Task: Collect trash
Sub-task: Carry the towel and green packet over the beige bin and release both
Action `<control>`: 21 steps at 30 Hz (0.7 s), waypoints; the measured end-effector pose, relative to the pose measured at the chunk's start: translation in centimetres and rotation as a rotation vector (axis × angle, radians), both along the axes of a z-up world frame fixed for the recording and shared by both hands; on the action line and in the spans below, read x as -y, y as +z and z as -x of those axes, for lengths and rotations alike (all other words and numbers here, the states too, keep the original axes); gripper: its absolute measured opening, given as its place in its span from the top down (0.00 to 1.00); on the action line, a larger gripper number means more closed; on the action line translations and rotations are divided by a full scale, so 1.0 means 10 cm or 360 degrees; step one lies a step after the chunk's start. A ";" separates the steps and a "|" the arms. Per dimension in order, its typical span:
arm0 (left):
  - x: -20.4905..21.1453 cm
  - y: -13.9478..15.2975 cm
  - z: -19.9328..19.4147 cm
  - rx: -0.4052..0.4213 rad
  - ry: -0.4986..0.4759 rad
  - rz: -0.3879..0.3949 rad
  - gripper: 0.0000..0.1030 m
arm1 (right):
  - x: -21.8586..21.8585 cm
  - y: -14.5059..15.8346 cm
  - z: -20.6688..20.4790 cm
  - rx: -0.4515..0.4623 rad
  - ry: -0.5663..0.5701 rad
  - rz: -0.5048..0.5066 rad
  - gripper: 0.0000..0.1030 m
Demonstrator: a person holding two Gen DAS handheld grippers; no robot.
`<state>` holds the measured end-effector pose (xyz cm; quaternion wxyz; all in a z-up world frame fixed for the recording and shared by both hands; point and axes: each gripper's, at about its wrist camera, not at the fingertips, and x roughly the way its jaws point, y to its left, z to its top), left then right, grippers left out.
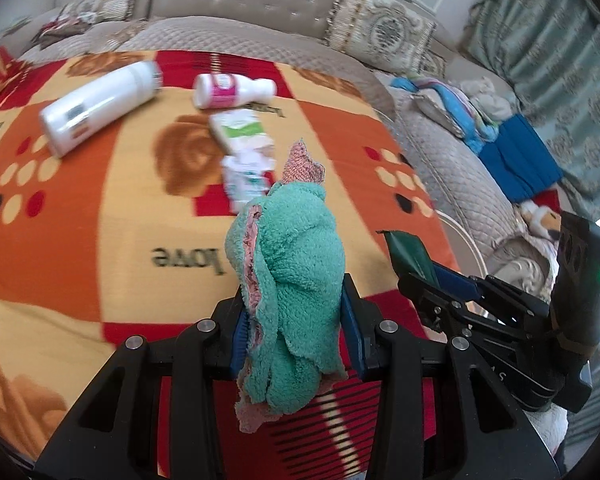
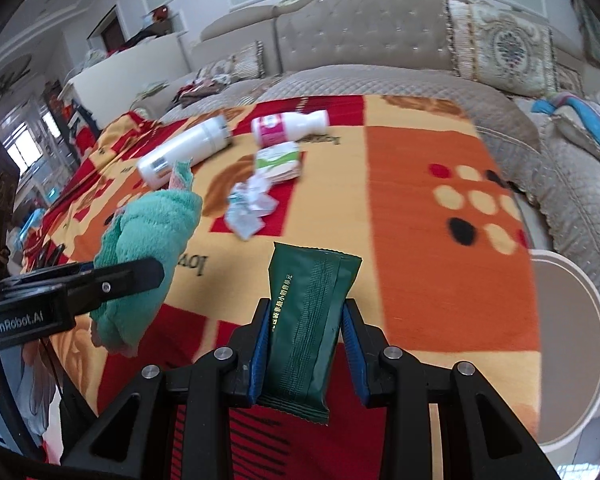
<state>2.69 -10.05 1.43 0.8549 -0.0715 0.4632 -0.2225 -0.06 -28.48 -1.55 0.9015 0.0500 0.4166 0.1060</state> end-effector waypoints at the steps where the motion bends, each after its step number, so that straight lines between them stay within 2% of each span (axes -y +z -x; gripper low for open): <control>1: 0.05 0.00 0.00 0.0002 -0.0012 -0.0001 0.64 | 0.05 0.00 0.01 0.0000 -0.0012 0.0001 0.68; 21: 1.22 0.00 0.01 -0.0024 -0.0308 -0.0004 0.64 | 1.25 -0.02 0.31 -0.0001 -0.0374 -0.0005 0.68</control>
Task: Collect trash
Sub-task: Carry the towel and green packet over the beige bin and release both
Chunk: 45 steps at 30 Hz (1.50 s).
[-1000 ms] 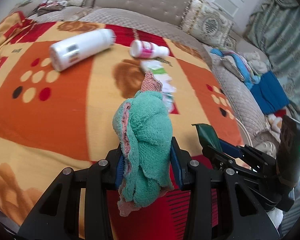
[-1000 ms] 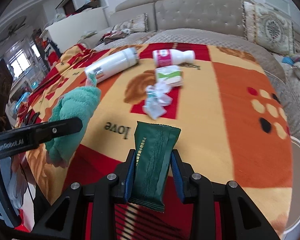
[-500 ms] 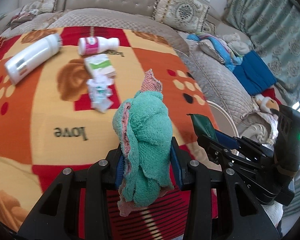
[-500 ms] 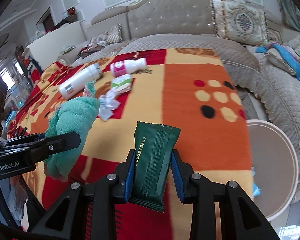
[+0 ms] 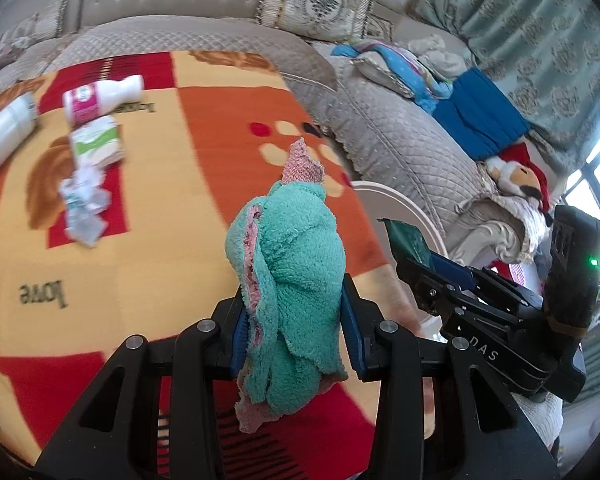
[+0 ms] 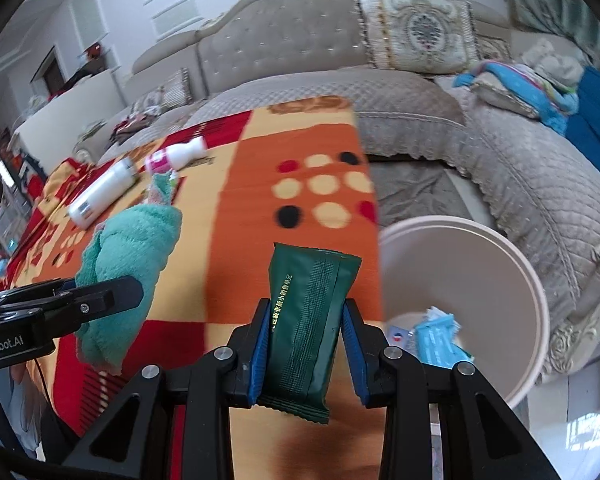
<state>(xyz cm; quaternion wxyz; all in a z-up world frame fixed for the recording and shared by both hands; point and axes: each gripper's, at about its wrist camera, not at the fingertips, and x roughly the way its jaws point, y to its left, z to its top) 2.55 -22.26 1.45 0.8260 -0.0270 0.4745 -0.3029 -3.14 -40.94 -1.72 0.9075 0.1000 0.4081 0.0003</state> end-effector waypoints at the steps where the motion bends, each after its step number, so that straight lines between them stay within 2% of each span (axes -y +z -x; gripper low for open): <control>1: 0.07 -0.01 0.00 -0.0004 -0.0019 0.0001 0.64 | 0.07 -0.01 0.02 -0.0001 -0.0020 -0.0005 0.68; 19: 1.06 -0.11 0.01 -0.0048 -0.0212 -0.0026 0.64 | 0.88 -0.28 0.14 -0.0074 -0.0254 -0.0064 0.68; 30: 1.38 -0.23 -0.02 -0.0078 -0.0238 -0.0071 0.64 | 1.17 -0.50 0.15 -0.0133 -0.0348 -0.0138 0.68; 40: 1.54 -0.32 -0.08 -0.0109 -0.0251 -0.0044 0.63 | 1.29 -0.59 0.08 -0.0150 -0.0403 -0.0148 0.68; 42: 1.54 -0.33 -0.09 -0.0115 -0.0250 -0.0026 0.62 | 1.31 -0.61 0.07 -0.0160 -0.0420 -0.0146 0.66; 44: 1.55 -0.35 -0.10 -0.0126 -0.0258 -0.0013 0.61 | 1.32 -0.62 0.07 -0.0163 -0.0434 -0.0149 0.54; 45: 1.55 -0.35 -0.10 -0.0130 -0.0260 -0.0011 0.59 | 1.33 -0.63 0.08 -0.0164 -0.0439 -0.0154 0.54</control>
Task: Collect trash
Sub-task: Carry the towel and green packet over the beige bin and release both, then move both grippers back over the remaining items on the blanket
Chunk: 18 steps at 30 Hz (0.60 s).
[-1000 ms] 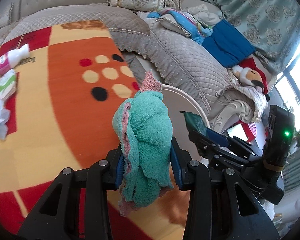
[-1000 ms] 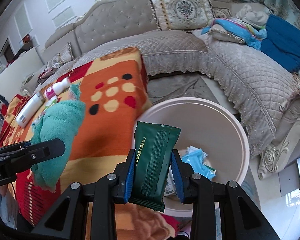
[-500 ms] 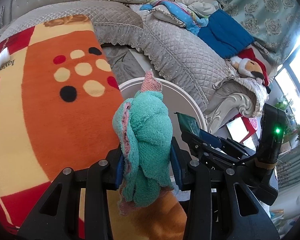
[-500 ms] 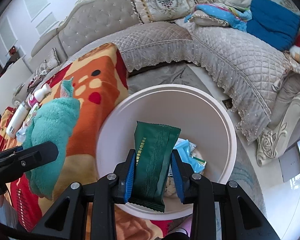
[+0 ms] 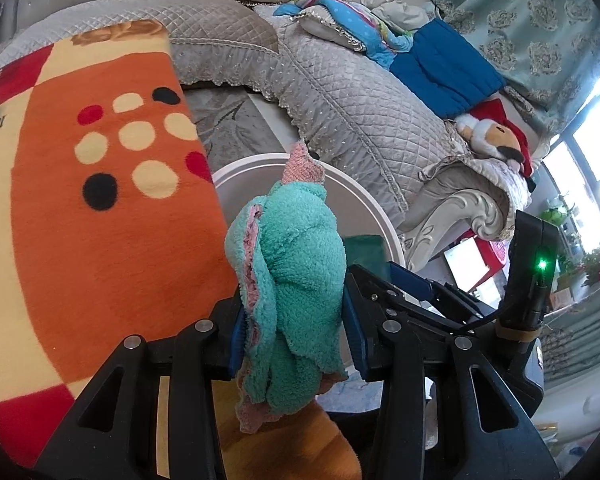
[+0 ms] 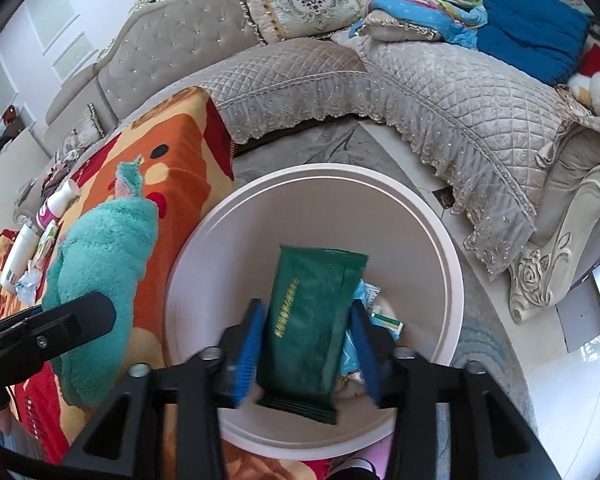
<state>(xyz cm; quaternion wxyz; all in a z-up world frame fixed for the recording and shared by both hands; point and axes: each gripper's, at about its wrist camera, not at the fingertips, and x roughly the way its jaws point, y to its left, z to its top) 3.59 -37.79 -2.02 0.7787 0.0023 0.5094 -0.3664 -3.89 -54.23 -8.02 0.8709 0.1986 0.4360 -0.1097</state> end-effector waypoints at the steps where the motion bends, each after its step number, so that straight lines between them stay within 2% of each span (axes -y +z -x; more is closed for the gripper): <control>1: -0.01 -0.01 0.00 -0.0005 0.0000 0.0001 0.57 | 0.01 -0.01 0.00 -0.0005 0.0000 -0.0003 0.54; 6: -0.02 0.02 -0.01 0.0003 0.0001 0.0025 0.48 | 0.01 0.00 0.02 -0.0013 -0.0006 0.0000 0.54; 18: -0.15 0.06 0.01 0.0057 0.0020 0.0006 0.48 | -0.09 0.07 0.04 -0.0016 0.0023 0.0031 0.54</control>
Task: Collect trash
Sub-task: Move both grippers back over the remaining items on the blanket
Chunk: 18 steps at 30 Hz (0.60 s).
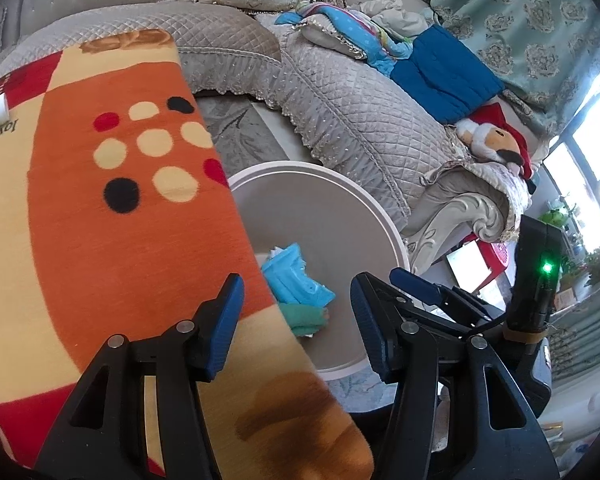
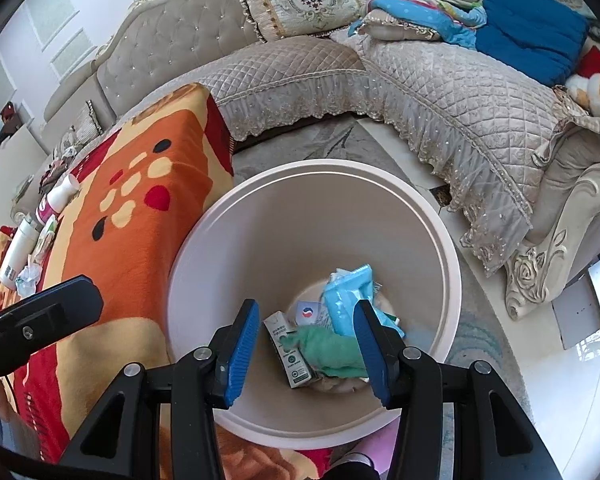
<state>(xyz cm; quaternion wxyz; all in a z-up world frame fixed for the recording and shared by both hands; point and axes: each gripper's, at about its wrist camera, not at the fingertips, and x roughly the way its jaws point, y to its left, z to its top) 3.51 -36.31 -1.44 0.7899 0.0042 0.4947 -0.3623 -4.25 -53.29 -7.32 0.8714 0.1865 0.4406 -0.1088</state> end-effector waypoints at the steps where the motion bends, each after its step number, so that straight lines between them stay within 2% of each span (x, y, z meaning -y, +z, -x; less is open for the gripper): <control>1: -0.02 0.00 0.00 0.0003 0.0006 -0.0002 0.48 | -0.02 0.01 0.00 0.0003 0.0006 0.0004 0.54; 18: -0.50 0.02 -0.10 0.0037 0.0148 -0.0027 0.48 | -0.44 0.16 -0.12 0.0012 0.0112 0.0054 0.54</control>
